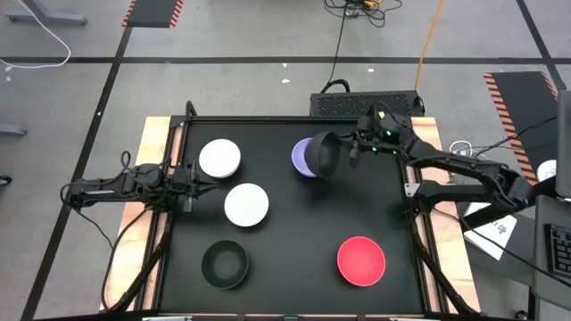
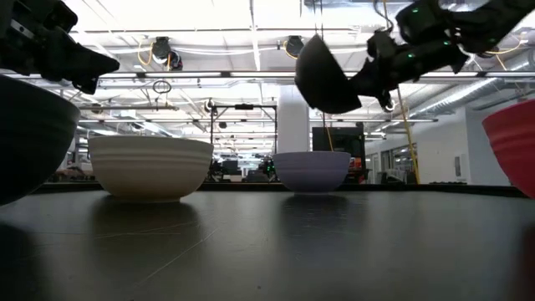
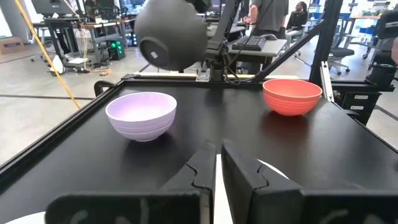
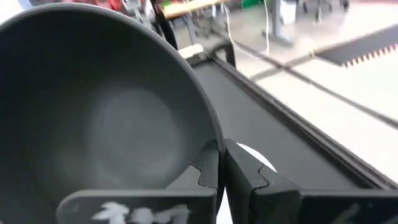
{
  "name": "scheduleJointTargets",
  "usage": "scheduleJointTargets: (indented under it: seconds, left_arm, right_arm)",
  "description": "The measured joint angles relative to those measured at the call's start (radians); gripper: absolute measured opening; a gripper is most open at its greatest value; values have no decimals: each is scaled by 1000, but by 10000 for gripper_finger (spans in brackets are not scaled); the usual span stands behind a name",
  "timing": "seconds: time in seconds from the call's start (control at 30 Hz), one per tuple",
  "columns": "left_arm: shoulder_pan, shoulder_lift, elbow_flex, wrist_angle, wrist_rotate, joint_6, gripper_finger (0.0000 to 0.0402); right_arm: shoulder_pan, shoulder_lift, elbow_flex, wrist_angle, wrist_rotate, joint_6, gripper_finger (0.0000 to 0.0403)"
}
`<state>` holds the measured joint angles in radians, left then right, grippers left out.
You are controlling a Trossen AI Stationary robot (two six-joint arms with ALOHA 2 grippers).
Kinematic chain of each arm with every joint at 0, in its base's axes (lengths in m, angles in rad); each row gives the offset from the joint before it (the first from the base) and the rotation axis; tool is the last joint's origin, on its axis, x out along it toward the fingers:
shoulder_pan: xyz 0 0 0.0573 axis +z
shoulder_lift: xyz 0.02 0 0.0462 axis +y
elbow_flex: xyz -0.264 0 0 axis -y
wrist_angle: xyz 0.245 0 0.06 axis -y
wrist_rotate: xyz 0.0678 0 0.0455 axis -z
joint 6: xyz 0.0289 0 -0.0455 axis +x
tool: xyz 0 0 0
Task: Nest bowls inside each other
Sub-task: Stack the top black bowl on top of the purple bowl
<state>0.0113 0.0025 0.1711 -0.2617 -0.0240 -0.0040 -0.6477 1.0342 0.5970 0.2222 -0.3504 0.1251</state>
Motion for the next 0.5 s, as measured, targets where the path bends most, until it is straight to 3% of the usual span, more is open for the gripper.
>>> scheduleJointTargets:
  seconds: [0.5]
  left_arm:
    - [0, 0, 0, -23, 0, 8, 26]
  right_arm:
    - [-98, 231, 455, -582, 0, -124, 0]
